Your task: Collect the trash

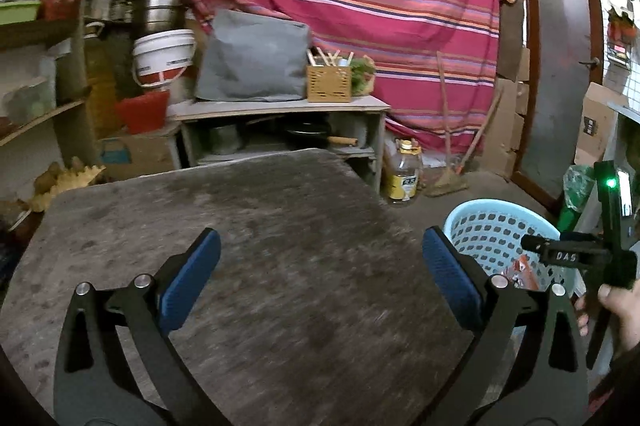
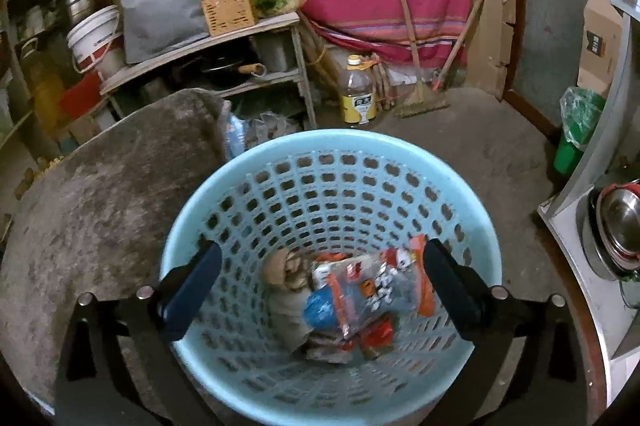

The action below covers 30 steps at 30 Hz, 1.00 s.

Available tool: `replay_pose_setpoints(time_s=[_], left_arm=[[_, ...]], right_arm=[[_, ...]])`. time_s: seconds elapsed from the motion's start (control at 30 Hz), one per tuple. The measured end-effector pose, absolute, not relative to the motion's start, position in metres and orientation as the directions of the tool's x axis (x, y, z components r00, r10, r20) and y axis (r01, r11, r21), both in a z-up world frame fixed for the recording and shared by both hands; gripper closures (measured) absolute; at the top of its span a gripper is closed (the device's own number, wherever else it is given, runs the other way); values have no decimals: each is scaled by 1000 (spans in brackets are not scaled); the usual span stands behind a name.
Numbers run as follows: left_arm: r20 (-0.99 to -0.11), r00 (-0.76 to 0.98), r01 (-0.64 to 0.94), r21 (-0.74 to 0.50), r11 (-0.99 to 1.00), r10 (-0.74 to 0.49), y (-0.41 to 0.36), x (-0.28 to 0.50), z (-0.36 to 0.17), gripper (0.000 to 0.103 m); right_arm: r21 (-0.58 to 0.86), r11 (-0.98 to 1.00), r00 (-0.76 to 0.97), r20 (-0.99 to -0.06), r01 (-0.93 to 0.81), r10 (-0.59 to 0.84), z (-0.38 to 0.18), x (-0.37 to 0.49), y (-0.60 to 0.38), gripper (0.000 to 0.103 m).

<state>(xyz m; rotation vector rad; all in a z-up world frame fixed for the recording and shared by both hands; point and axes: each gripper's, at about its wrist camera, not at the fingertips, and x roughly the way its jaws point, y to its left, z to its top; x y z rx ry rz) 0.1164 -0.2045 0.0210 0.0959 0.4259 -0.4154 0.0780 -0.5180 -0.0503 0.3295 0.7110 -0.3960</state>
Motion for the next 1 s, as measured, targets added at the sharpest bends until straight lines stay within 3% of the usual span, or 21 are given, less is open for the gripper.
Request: replay_pose_setpoints(time_s=[0.23, 0.43, 0.77, 1.0], left_arm=[[-400, 871, 325, 30, 945, -286, -145, 76, 18, 5], [-408, 875, 299, 32, 954, -261, -104, 48, 7, 5], [-371, 925, 118, 86, 989, -78, -36, 13, -16, 5], [-410, 908, 115, 40, 993, -88, -14, -4, -31, 5]], right_arm=[[150, 906, 776, -583, 395, -242, -13, 44, -470, 5], [111, 942, 808, -552, 315, -205, -11, 18, -409, 5], [93, 975, 862, -489, 202, -132, -17, -17, -321, 5], [45, 984, 885, -445, 174, -136, -24, -28, -278, 5]])
